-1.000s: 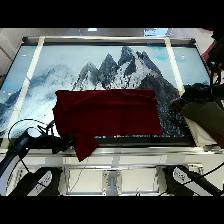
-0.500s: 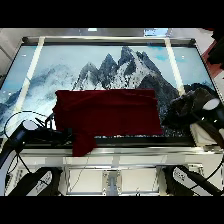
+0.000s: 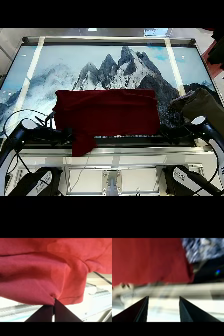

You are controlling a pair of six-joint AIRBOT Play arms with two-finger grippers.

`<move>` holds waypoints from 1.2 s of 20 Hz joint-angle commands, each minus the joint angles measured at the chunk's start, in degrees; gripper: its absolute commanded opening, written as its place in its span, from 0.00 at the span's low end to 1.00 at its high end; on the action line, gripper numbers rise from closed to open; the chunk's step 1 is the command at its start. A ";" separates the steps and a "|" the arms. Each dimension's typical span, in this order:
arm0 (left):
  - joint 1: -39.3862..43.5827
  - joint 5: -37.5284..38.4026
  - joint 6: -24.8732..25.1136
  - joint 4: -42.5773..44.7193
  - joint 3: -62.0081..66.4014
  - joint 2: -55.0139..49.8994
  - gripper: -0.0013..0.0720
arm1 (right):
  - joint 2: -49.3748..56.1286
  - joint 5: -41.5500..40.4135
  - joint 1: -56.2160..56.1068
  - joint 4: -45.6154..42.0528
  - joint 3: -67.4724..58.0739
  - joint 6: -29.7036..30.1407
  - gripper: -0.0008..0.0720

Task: Fold the shirts.

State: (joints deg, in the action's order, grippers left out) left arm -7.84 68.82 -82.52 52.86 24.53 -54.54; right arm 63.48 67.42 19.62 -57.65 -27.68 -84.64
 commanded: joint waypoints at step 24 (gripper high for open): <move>0.02 11.43 1.64 4.92 18.67 9.94 0.03 | -17.51 0.04 0.00 0.72 -10.23 3.52 0.05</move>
State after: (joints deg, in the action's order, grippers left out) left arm -7.84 77.38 -80.12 55.68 39.51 -47.20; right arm 51.24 64.79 19.62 -54.54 -34.57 -81.78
